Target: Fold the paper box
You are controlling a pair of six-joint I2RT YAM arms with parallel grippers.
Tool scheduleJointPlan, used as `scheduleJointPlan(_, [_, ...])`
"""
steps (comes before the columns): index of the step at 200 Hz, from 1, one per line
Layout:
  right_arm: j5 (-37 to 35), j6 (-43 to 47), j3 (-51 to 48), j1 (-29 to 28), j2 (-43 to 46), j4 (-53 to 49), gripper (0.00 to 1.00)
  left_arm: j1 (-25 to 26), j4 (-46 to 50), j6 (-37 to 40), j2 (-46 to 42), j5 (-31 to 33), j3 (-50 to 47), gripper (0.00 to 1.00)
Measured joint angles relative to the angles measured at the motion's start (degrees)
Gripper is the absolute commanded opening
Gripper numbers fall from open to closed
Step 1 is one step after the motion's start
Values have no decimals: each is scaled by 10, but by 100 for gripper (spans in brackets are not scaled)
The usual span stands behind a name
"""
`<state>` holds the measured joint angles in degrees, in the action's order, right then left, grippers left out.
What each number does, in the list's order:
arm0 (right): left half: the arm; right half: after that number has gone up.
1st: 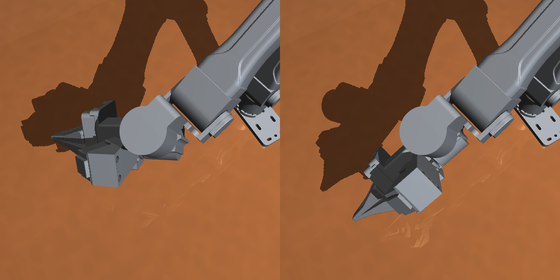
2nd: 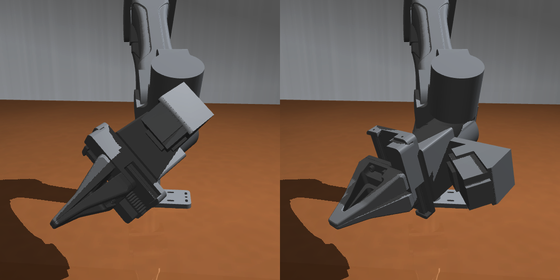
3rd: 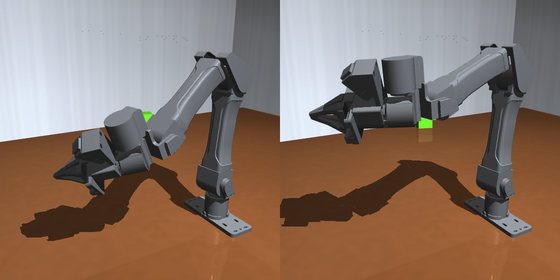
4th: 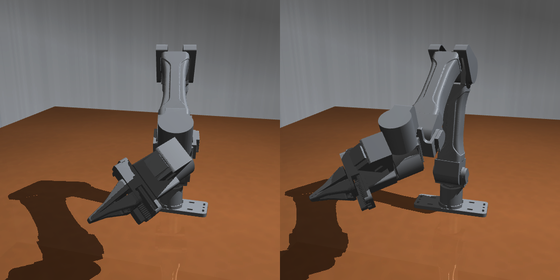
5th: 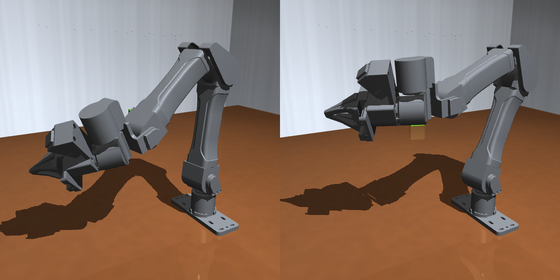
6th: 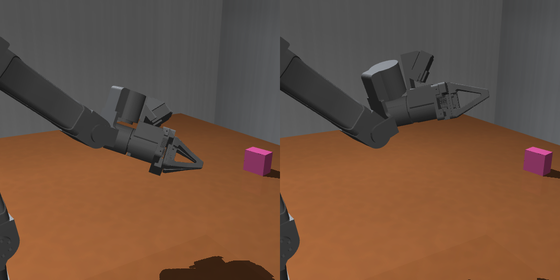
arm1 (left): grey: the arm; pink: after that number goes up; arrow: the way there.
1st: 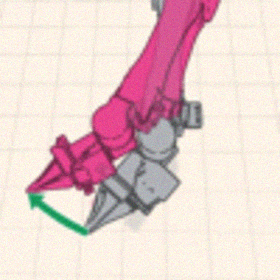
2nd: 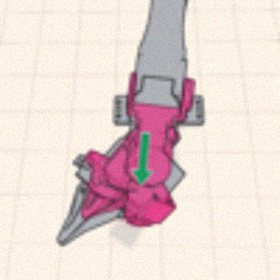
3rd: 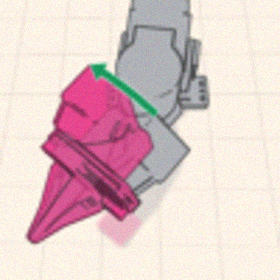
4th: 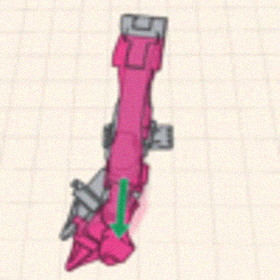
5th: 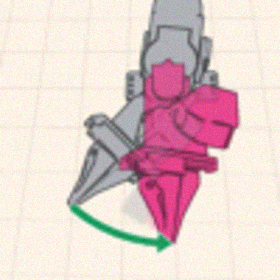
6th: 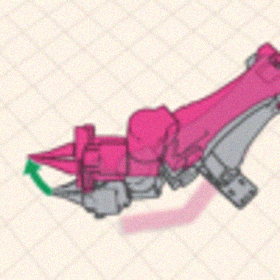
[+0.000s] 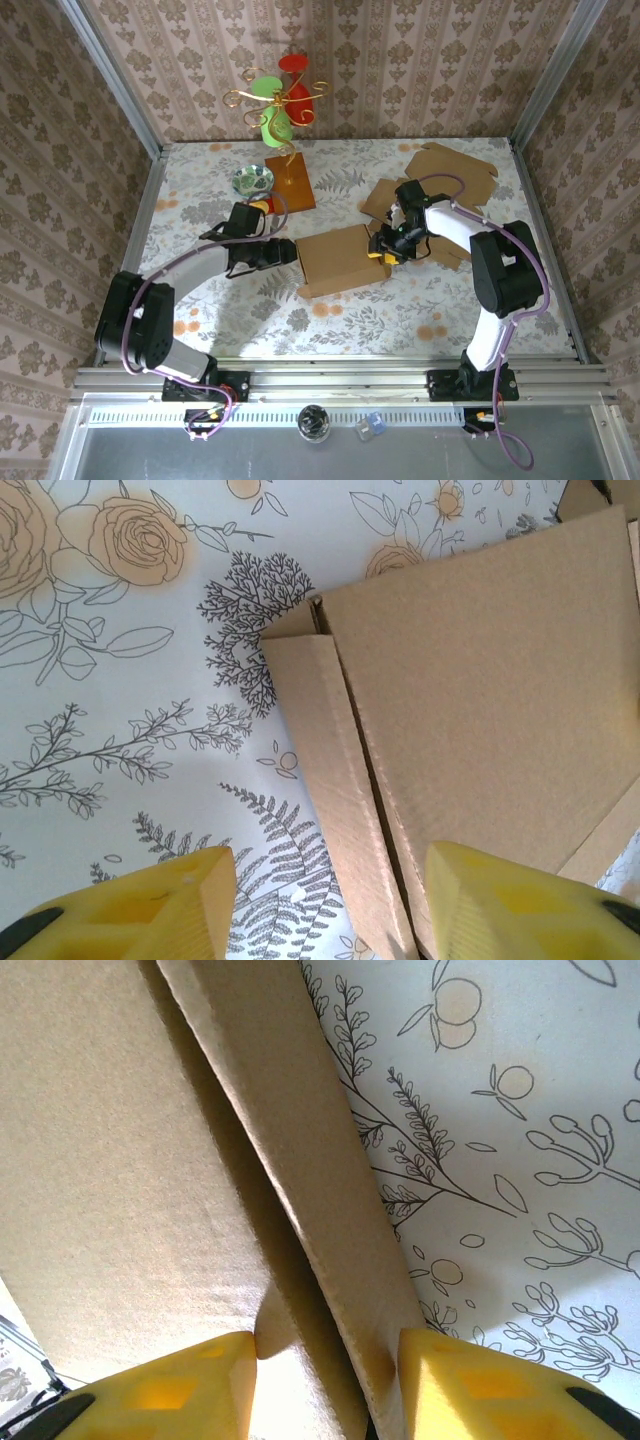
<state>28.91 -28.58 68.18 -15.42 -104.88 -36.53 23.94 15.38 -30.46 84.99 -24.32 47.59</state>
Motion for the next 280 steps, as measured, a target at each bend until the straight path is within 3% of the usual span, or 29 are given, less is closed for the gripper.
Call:
scheduleJointPlan(79, [2,2,-14,-5,3,3,37,16,-64,-26,42,-29,-12,51])
scheduleJointPlan(127, [2,6,-17,-6,6,0,37,36,-94,-36,66,-30,-24,44])
scheduleJointPlan(189, [13,26,-19,9,16,3,63,41,-132,-46,72,-39,-31,28])
scheduleJointPlan(280, [99,27,-27,52,-17,77,74,21,-203,-49,68,-71,-73,14])
